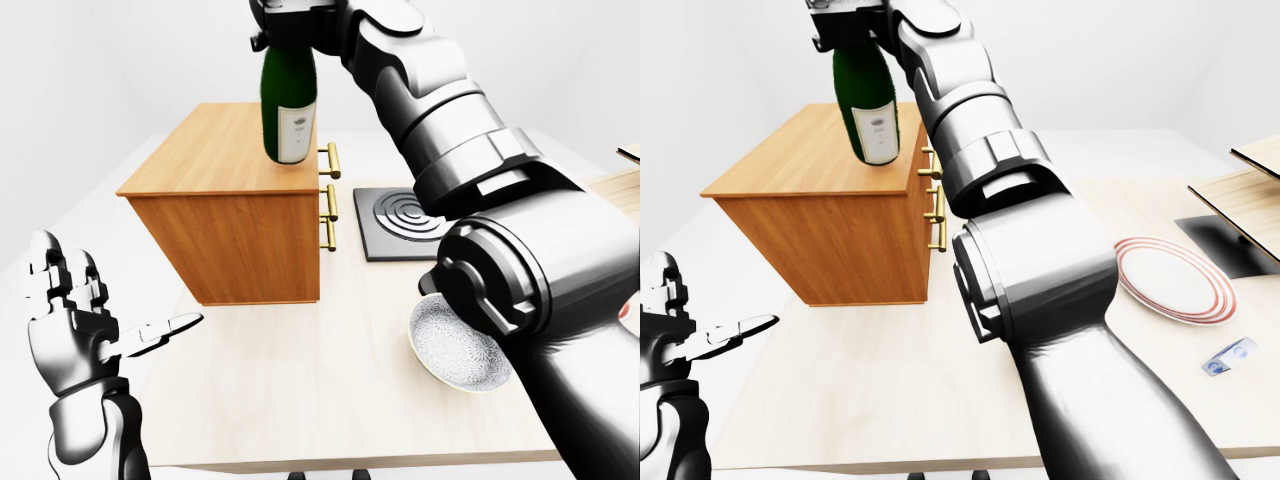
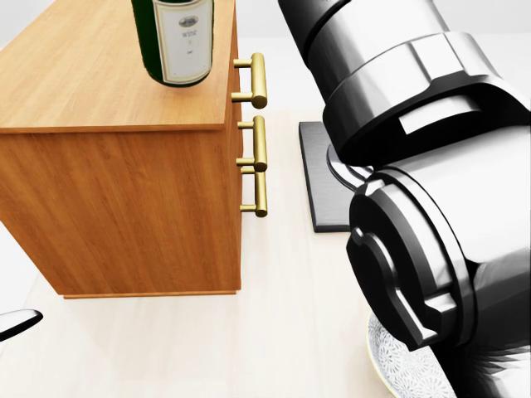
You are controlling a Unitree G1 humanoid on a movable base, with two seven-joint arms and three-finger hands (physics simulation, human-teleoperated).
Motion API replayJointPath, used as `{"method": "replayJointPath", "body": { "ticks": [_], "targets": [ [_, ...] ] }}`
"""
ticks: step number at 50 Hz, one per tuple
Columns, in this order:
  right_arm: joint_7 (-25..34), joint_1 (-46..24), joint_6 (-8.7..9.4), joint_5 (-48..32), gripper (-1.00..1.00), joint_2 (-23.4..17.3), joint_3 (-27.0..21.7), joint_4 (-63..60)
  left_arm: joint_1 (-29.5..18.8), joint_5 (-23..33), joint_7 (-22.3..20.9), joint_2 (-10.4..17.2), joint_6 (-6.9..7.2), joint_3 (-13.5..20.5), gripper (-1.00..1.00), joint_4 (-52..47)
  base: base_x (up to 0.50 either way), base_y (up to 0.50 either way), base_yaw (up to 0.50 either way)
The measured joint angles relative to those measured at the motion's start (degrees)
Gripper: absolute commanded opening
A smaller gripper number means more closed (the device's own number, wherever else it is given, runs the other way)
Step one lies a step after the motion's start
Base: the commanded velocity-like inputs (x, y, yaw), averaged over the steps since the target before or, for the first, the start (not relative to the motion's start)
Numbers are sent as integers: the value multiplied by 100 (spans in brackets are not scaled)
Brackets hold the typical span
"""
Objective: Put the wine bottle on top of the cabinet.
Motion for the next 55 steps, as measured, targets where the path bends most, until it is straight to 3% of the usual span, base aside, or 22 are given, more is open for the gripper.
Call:
{"method": "replayJointPath", "body": {
  "ticks": [37, 38, 40, 41, 55],
  "targets": [
    [113, 78, 0, -48, -85, 41, 62, -18, 10, -8, 1, -3, 0, 12, 100, 29, 0, 0, 0],
    [110, 78, 0, -55, -23, 42, 53, -19, 10, -8, 0, -3, 0, 12, 100, 32, 0, 0, 0],
    [54, 74, 0, -37, 19, 41, 40, -34, 10, -8, -1, -3, 0, 11, 100, 36, 0, 0, 0],
    [29, 71, 0, -30, 100, 40, 34, -43, 10, -8, -1, -3, 0, 10, 100, 37, 0, 0, 0],
    [-169, 52, 0, -17, 100, 17, 2, -102, 12, 0, 0, -6, 0, -4, 100, 29, 0, 0, 0]
  ]
}}
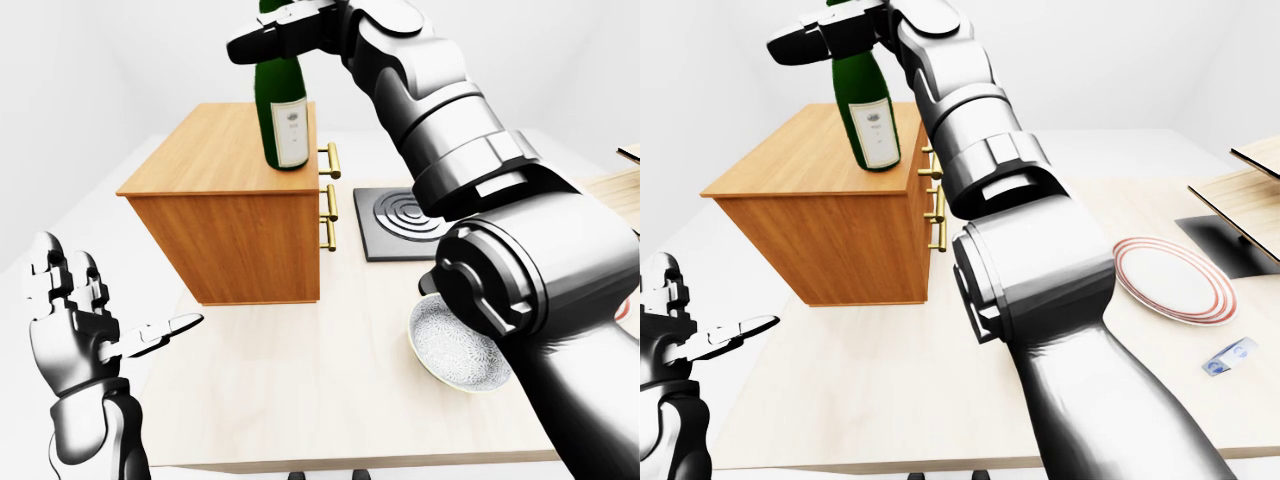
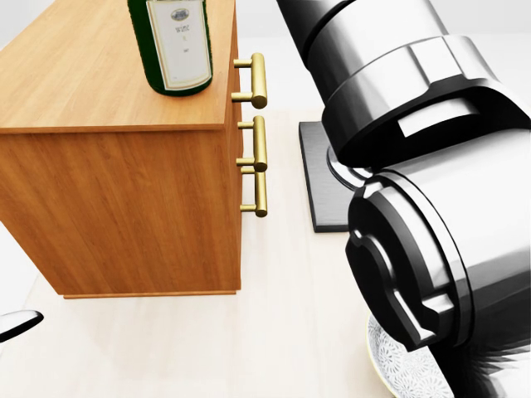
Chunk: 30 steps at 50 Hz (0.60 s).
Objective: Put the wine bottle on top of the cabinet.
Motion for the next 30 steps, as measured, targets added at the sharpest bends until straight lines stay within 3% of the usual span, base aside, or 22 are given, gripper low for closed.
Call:
{"method": "replayJointPath", "body": {
  "ticks": [30],
  "targets": [
    [52, -201, 0, 7, 100, -163, -9, -45, -26, 8, 9, 9, 0, -21, 100, -68, 0, 0, 0]
  ]
}}
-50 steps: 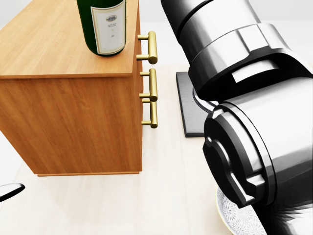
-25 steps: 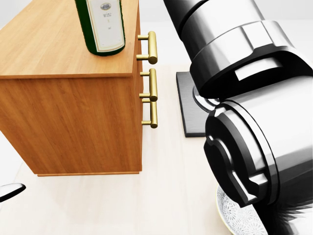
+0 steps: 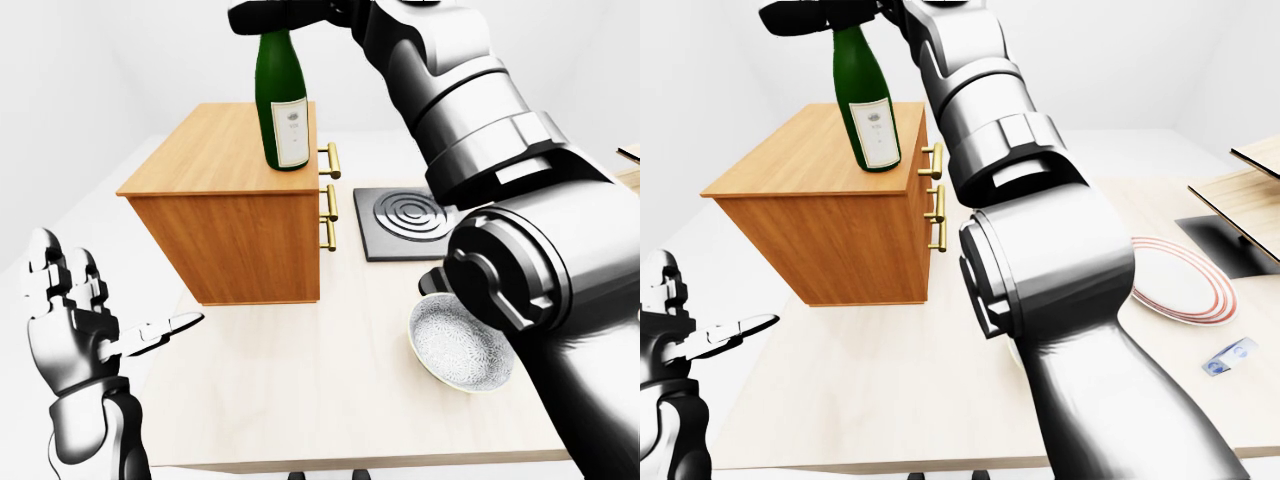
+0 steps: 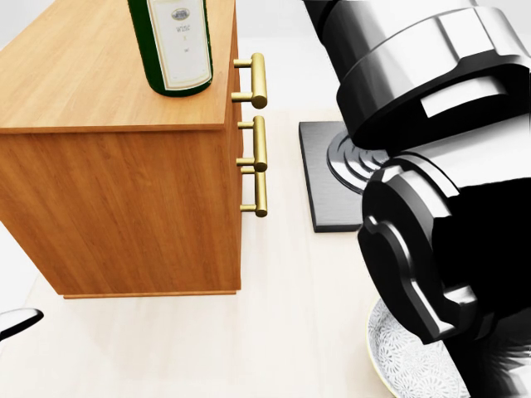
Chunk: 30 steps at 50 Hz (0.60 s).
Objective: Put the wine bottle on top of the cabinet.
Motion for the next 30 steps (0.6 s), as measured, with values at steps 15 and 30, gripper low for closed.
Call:
{"method": "replayJointPath", "body": {
  "ticks": [15, 30],
  "targets": [
    [30, -339, 0, 0, 100, -275, 8, -41, -30, 6, 19, 7, 0, -33, 100, -87, 0, 0, 0],
    [-42, -709, 0, 53, 100, -513, -36, -76, -64, 16, 40, 13, 0, -71, 100, -222, 0, 0, 0]
  ]
}}
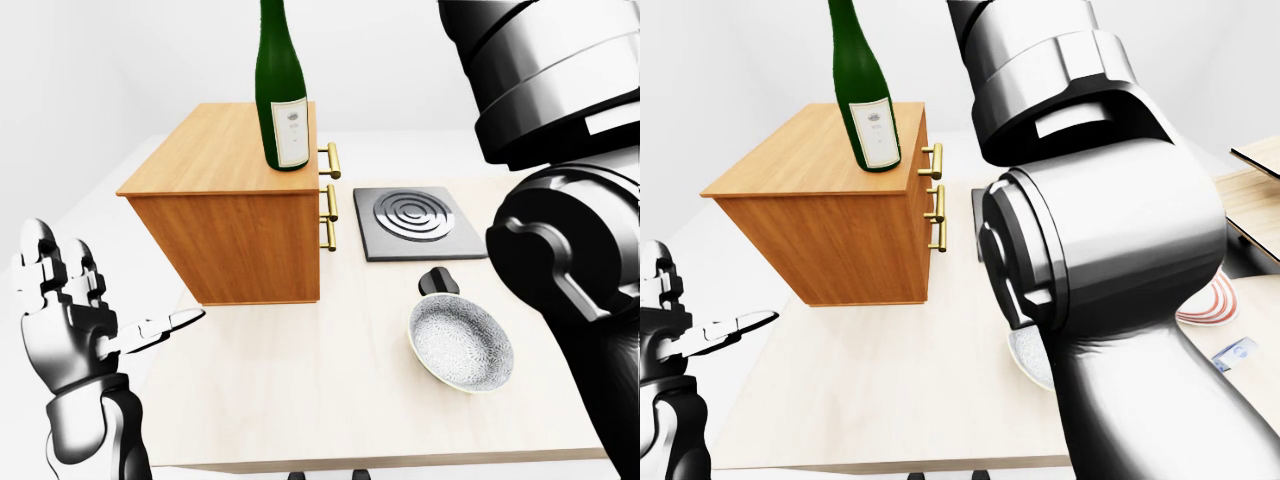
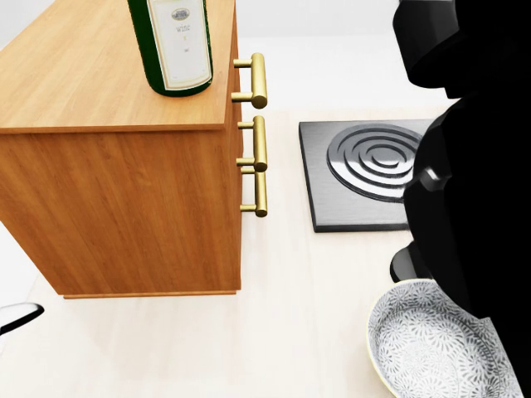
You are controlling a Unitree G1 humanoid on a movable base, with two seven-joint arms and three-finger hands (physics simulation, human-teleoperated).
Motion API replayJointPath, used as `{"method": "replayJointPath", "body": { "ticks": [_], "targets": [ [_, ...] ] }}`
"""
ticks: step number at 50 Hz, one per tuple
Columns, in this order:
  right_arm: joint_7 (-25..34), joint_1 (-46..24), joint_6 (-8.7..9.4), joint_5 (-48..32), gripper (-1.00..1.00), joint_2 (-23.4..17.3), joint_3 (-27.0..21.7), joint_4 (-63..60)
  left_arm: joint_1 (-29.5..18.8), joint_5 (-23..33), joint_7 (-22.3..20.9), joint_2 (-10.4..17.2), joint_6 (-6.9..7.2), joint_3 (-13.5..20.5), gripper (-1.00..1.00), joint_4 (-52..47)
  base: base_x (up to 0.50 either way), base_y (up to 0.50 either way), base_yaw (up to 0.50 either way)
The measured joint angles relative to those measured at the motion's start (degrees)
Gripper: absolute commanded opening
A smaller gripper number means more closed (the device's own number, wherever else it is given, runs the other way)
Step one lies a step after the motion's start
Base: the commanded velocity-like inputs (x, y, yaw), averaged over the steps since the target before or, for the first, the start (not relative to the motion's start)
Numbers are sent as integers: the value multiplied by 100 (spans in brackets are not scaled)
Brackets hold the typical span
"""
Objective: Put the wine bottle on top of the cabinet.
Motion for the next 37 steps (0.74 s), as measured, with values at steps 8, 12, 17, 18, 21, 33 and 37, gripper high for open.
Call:
{"method": "replayJointPath", "body": {
  "ticks": [8, 12, 17, 18, 21, 33, 37],
  "targets": [
    [-149, -162, 0, 118, 100, -92, -64, -9, -12, 3, 8, 1, 0, -13, 100, -44, 0, 0, 0],
    [-229, -229, 0, 188, 100, -133, -90, -11, -15, 3, 10, 1, 0, -17, 100, -59, 0, 0, 0],
    [-304, -291, 0, 259, 100, -170, -102, -12, -20, 4, 13, 2, 0, -21, 100, -74, 0, 0, 0],
    [-317, -301, 0, 272, 100, -177, -104, -12, -21, 4, 13, 2, 0, -22, 100, -77, 0, 0, 0],
    [-354, -330, 0, 312, 100, -194, -112, -13, -23, 4, 14, 3, 0, -22, 100, -83, 0, 0, 0],
    [-490, -412, 0, 487, 100, -241, -150, -20, -30, 6, 14, 6, 0, -25, 100, -93, 0, 0, 0],
    [-540, -412, 0, 552, 100, -255, -166, -21, -30, 2, 14, 8, 0, -21, 100, -105, 0, 0, 0]
  ]
}}
